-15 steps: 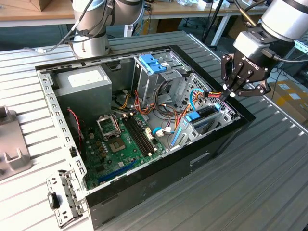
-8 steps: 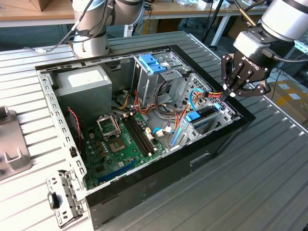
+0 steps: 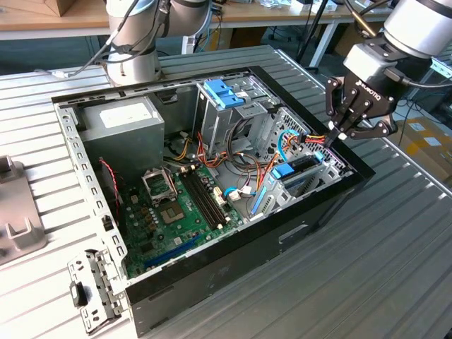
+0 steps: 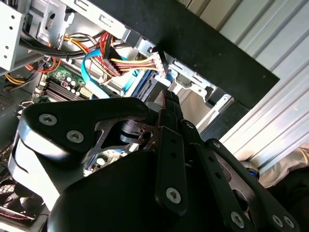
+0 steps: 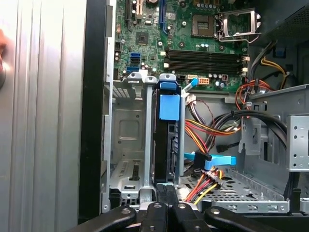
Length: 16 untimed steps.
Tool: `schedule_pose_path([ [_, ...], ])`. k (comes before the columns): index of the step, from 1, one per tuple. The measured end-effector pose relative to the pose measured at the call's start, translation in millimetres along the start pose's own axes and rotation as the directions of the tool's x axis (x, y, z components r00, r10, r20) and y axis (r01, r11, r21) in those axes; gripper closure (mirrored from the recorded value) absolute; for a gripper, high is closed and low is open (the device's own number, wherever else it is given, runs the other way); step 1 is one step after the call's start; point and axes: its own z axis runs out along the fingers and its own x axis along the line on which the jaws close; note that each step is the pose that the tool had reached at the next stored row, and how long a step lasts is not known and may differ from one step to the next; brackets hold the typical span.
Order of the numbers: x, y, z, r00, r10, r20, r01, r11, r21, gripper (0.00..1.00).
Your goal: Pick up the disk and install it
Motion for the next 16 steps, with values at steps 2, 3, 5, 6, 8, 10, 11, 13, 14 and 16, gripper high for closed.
schedule_pose_path([
  [2,-0.7,-2.6,0.4,1.0,-0.005,-0.0036,0.005,1.0,-0.0003,0.89],
  [3,-0.9,-3.4,0.6,1.0,-0.008,-0.0051,0.008,1.0,-0.0005,0.89],
  [5,-1.0,-4.4,0.8,0.9998,-0.018,-0.0067,0.018,0.9998,-0.0011,0.89],
  [6,-1.2,-4.8,0.9,0.9991,-0.042,-0.0075,0.042,0.9991,-0.0024,0.89],
  [8,-1.5,-5.0,1.0,0.9973,-0.073,-0.0083,0.073,0.9973,-0.004,0.89],
  [10,-1.6,-5.2,1.0,0.9948,-0.102,-0.0091,0.102,0.9948,-0.0054,0.89],
  [11,-1.6,-5.2,1.0,0.9948,-0.102,-0.0091,0.102,0.9948,-0.0055,0.89],
  [13,-1.7,-5.3,1.0,0.9947,-0.102,-0.0091,0.102,0.9948,-0.0055,0.89],
  [14,-1.7,-5.3,1.0,0.9947,-0.102,-0.0091,0.102,0.9948,-0.0055,0.89],
  [16,-1.7,-5.3,1.0,0.9944,-0.105,-0.0092,0.105,0.9945,-0.0057,0.89],
])
